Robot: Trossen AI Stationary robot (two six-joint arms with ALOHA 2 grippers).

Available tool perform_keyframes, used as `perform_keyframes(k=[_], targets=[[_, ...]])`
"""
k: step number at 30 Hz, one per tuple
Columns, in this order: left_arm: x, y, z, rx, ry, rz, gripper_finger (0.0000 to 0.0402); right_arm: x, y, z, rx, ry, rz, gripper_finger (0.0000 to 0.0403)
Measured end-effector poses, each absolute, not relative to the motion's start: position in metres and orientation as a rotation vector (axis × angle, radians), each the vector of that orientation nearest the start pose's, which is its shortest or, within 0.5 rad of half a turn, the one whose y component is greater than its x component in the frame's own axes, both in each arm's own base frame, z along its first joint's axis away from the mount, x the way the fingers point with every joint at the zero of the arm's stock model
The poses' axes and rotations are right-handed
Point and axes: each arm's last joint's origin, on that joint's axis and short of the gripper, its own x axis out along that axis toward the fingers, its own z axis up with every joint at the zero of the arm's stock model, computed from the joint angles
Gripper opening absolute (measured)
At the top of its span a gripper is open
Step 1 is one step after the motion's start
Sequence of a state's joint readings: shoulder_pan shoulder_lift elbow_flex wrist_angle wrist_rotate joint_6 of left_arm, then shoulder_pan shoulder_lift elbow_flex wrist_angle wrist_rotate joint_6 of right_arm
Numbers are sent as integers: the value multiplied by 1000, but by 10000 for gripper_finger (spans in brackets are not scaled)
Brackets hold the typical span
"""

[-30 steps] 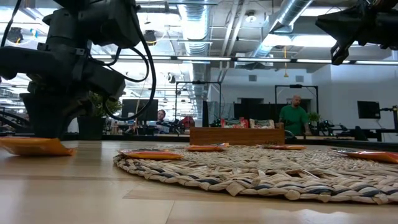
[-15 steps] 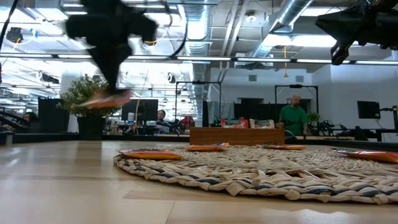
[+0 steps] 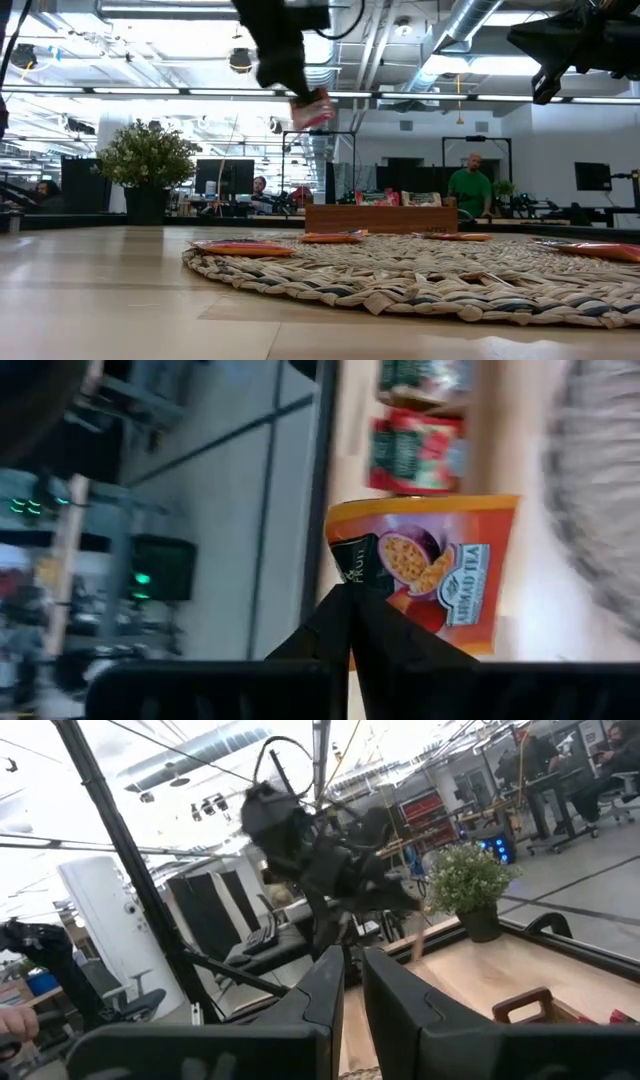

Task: Pick & Place Tea
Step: Put the orange tea bag into the left section of the wooden organizer

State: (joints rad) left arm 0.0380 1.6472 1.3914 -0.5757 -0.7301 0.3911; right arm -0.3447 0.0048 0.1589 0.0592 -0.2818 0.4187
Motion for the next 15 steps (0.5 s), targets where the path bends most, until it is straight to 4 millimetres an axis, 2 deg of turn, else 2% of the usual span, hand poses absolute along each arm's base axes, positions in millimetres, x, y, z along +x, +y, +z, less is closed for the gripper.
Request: perform_keyframes(k=[5,15], targets=[[375,61,280,771,948,580,0,80,-21,221,356,-213,-47,33],[413,93,213,974,1073,563,0,80,-22,221,359,-221,-85,33]])
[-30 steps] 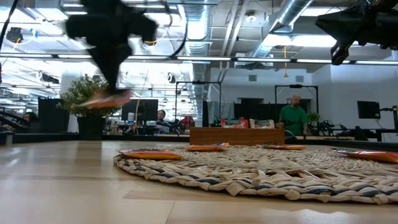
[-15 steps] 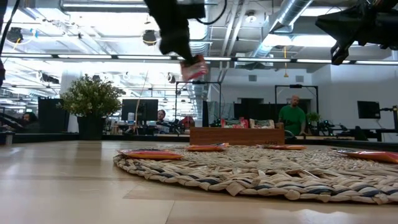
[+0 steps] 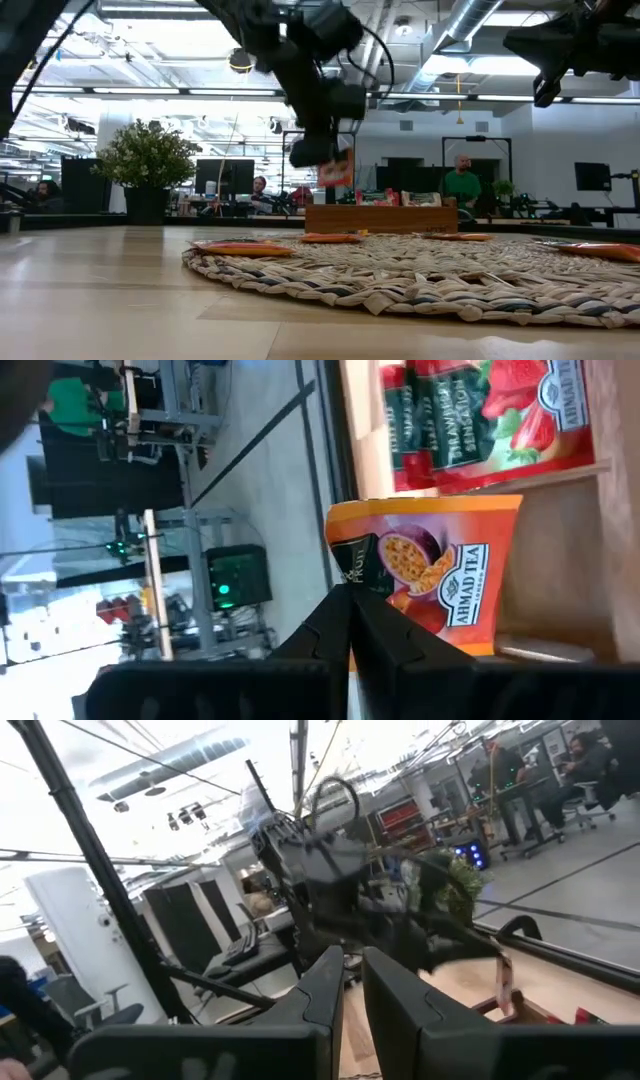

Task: Pick & Place Tea
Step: Put the orange tea bag into the left section of the wooden organizer

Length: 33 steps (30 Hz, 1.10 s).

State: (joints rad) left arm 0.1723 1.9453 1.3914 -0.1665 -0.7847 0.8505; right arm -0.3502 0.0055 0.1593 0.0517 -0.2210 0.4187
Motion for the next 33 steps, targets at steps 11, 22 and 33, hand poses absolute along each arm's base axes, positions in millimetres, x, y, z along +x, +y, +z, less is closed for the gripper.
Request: perform_keyframes(k=[11,22,33], targets=[[418,121,187,953,1127,622,0,80,-24,220,367,-213,-122,33],[420,121,190,923,1142,595,0,80,-24,219,361,-210,-136,33],[419,112,186,850,1143,603,0,80,-24,219,361,-210,-136,33]])
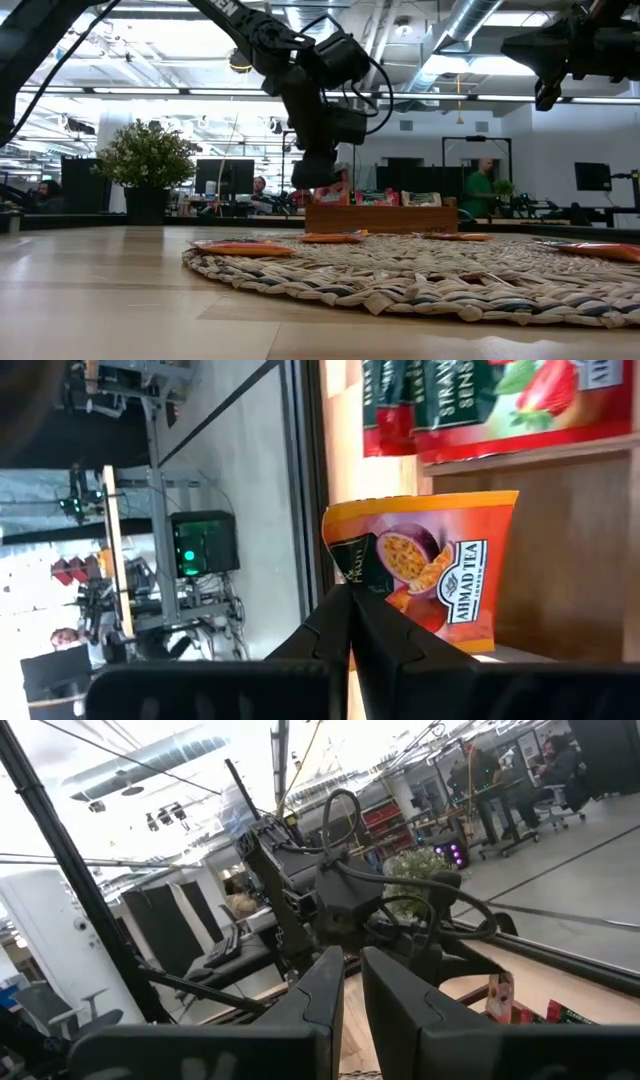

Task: Pick & Place Tea
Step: Put the orange tea bag into the left section of the wooden organizer

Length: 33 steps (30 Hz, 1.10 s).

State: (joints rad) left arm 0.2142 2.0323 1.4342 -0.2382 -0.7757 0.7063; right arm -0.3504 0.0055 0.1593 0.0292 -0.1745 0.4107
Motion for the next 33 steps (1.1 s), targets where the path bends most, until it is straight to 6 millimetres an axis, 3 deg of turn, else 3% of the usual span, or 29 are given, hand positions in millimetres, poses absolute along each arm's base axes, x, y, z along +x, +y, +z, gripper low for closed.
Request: perform_keyframes(k=[16,33], targets=[[420,105,184,787,1118,565,0,80,-24,219,361,-210,-136,33],[418,113,185,786,1123,593,13,80,-24,219,361,-210,-136,33]])
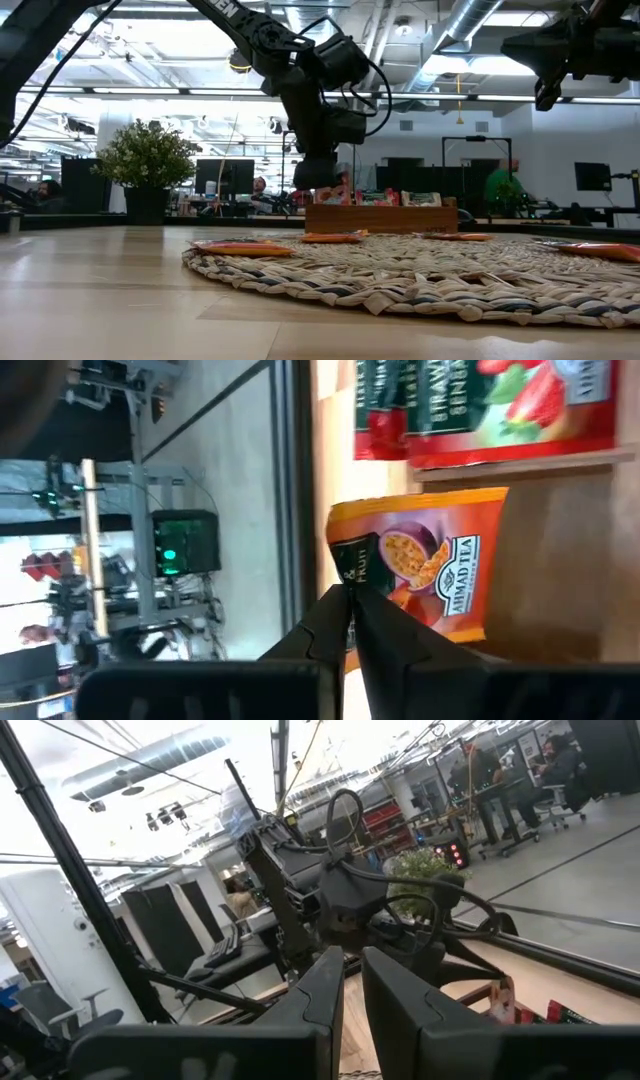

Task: Pick & Place Tea
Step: Put the orange tea bag into the left section of the wooden organizer

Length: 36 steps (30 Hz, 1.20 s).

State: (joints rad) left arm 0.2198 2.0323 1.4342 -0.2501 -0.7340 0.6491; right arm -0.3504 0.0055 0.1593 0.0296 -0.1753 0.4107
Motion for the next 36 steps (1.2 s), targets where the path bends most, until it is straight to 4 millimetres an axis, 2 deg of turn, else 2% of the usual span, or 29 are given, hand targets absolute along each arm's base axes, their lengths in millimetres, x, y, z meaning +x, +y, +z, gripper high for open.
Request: perform_keyframes(k=[11,17,20,25,30,34,36], targets=[[422,114,189,851,1097,595,92,80,-24,219,361,-210,-133,33],[421,109,194,979,1167,667,111,80,-24,219,361,-210,-133,33],[420,95,206,1037,1170,712,109,80,-24,219,360,-209,-131,33],[418,54,236,1065,1056,671,100,80,-24,219,360,-209,-129,33],[410,7,266,879,829,565,88,80,-24,219,361,-208,-127,33],[400,-25,283,528,664,367,76,80,-24,219,368,-208,-125,33],[396,-33,284,363,645,340,71,80,-24,219,368,-208,-122,33]])
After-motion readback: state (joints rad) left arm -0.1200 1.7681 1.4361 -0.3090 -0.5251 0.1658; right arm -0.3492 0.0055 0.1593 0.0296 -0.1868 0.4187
